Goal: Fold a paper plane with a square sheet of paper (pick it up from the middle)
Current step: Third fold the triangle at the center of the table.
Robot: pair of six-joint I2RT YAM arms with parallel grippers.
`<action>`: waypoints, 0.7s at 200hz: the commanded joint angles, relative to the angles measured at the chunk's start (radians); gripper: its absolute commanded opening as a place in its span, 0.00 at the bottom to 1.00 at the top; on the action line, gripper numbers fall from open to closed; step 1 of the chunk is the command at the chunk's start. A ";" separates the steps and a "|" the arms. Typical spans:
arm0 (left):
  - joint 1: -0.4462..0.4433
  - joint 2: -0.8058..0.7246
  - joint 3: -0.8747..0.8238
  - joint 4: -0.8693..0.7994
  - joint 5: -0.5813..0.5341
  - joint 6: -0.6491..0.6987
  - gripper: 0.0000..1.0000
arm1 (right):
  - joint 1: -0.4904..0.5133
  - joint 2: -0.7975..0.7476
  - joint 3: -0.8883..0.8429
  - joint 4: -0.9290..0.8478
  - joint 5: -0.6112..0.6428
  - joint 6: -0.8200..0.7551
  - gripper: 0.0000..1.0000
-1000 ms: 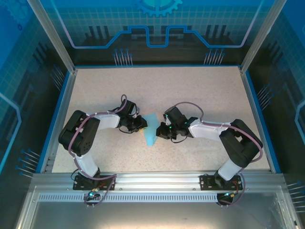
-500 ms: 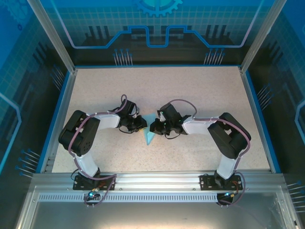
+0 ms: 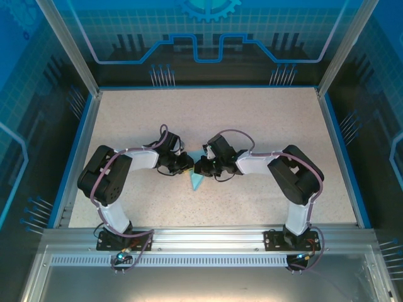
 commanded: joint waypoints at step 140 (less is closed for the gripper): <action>0.005 -0.015 0.039 -0.096 -0.148 0.013 0.19 | 0.029 0.036 0.047 -0.083 -0.001 -0.047 0.10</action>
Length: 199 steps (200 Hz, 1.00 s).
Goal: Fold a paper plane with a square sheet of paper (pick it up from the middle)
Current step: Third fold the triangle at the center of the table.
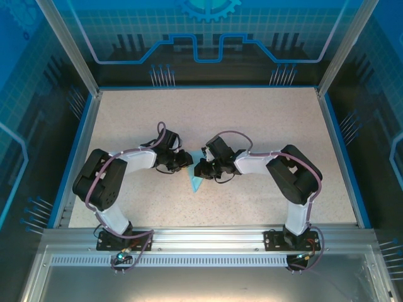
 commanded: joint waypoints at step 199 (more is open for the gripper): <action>0.006 0.069 0.026 -0.090 -0.058 0.014 0.09 | 0.017 0.087 0.070 -0.010 0.032 0.003 0.10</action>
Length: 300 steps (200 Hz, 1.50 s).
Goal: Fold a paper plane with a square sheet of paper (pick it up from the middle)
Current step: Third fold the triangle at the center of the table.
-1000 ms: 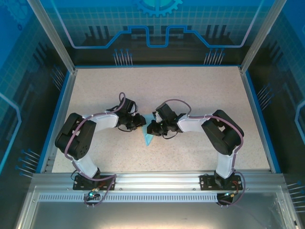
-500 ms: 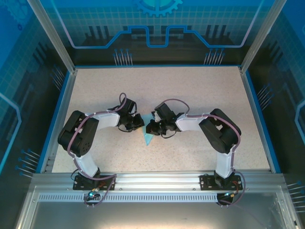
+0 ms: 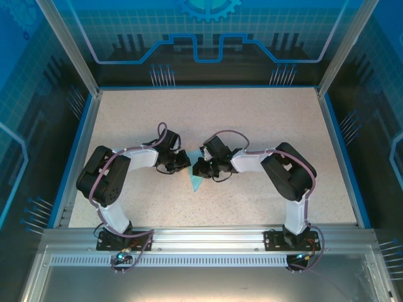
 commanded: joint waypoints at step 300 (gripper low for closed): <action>0.004 0.013 0.009 -0.071 -0.025 0.017 0.08 | -0.002 0.065 0.007 0.026 0.039 0.053 0.18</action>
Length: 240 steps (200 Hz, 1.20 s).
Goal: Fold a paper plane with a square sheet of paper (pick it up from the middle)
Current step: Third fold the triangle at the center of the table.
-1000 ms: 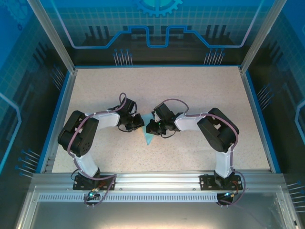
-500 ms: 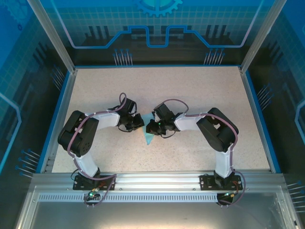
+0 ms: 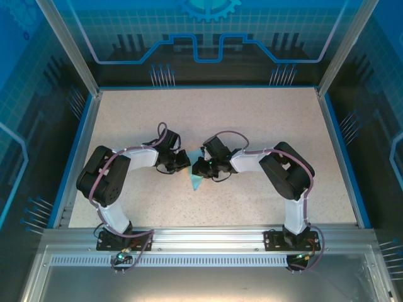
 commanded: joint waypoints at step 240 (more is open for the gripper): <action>0.057 -0.014 0.001 0.019 0.099 -0.016 0.13 | 0.007 0.029 0.016 -0.113 0.058 -0.168 0.13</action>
